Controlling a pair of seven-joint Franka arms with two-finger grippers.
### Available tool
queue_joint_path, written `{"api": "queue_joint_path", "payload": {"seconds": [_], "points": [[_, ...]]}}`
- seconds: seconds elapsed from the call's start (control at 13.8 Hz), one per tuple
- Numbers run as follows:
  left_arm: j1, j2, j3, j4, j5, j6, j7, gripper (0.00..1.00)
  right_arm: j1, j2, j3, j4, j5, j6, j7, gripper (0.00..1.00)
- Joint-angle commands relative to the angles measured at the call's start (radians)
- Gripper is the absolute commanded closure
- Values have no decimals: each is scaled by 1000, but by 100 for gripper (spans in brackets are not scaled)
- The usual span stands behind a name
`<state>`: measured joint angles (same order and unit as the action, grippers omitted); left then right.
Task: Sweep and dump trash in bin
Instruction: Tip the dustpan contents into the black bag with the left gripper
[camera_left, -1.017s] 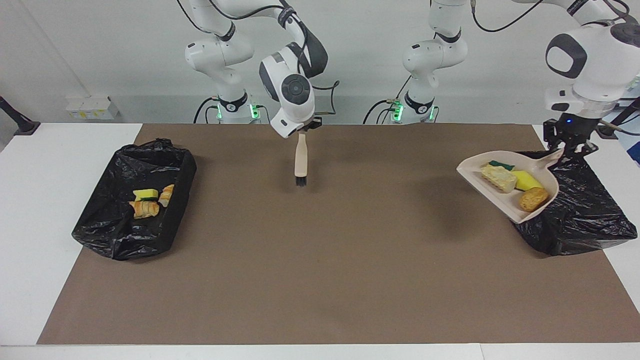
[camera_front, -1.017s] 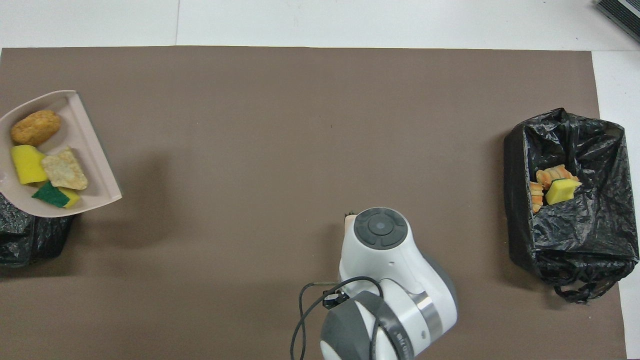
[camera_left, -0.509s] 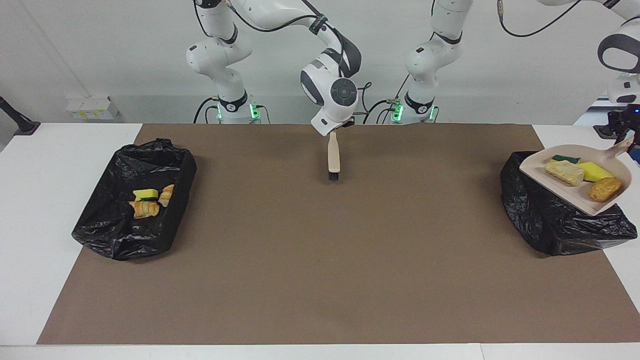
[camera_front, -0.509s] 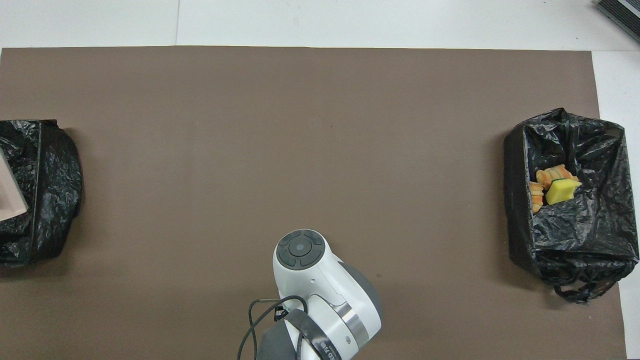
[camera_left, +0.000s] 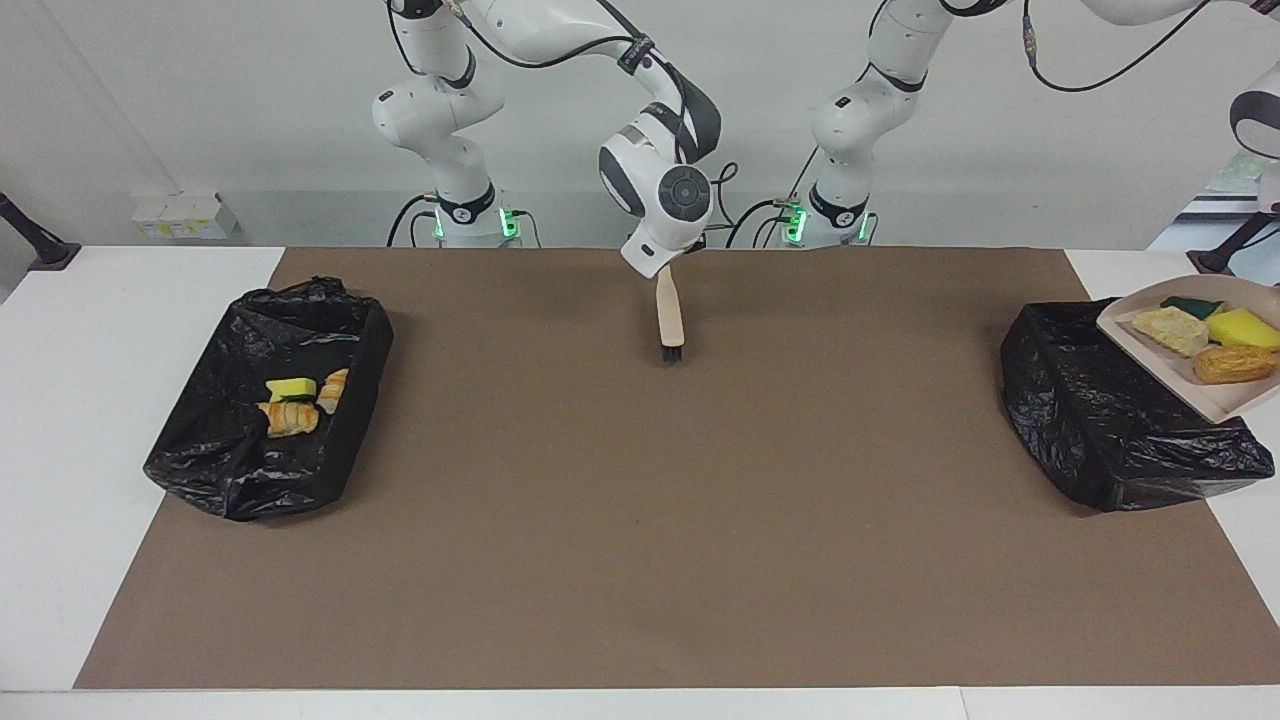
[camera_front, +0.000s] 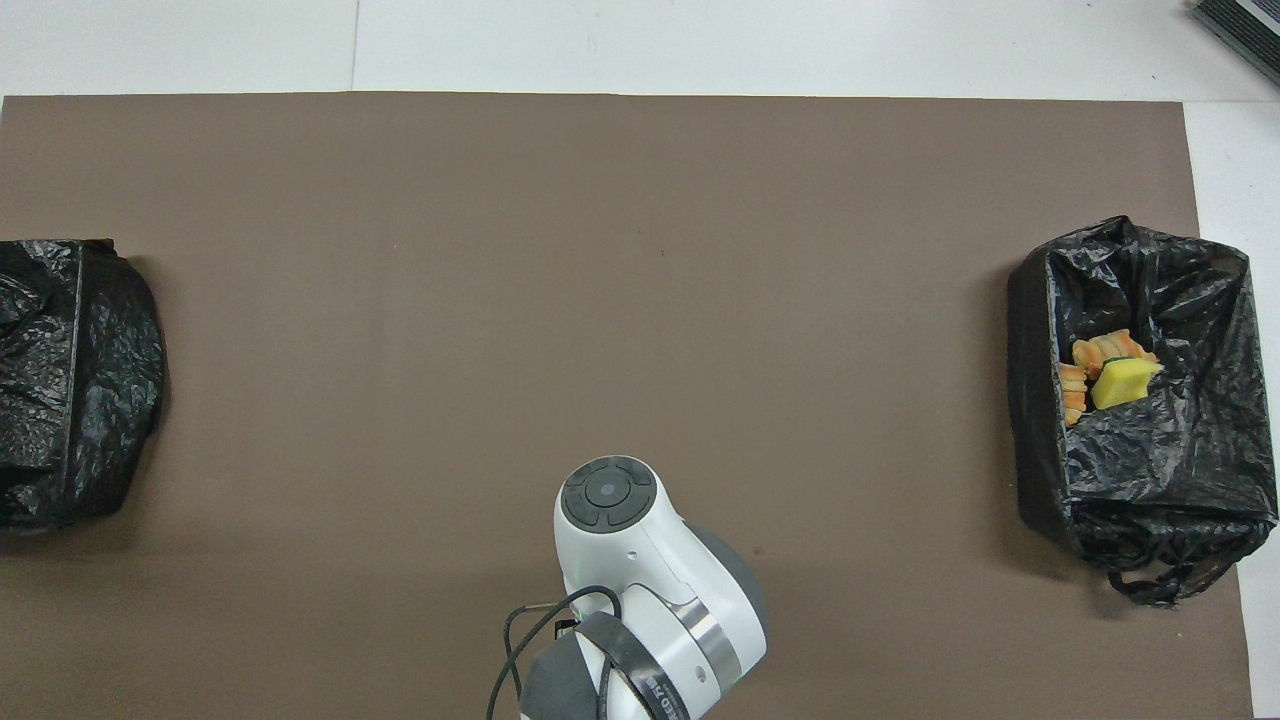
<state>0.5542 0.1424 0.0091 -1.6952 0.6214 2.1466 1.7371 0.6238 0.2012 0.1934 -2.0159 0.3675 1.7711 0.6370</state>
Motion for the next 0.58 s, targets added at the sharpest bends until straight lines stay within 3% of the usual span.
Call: {"api": "queue_joint_path", "payload": {"seconds": [0.0, 0.07, 0.15, 0.22, 0.51], "points": [[-30, 13, 6, 23, 73, -16, 10, 100, -12, 10, -2, -15, 31, 18, -40, 100], [-33, 13, 6, 20, 86, -20, 9, 100, -16, 14, -2, -9, 31, 11, -49, 100], [-49, 13, 5, 25, 125, -46, 7, 100, -12, 14, -2, -4, 30, 7, -54, 16], [-56, 13, 5, 26, 154, -56, 7, 100, -10, 17, -2, 17, 24, -2, -60, 0], [-69, 11, 6, 28, 231, -70, 6, 100, -62, 44, -5, 88, 11, -35, -63, 0]]}}
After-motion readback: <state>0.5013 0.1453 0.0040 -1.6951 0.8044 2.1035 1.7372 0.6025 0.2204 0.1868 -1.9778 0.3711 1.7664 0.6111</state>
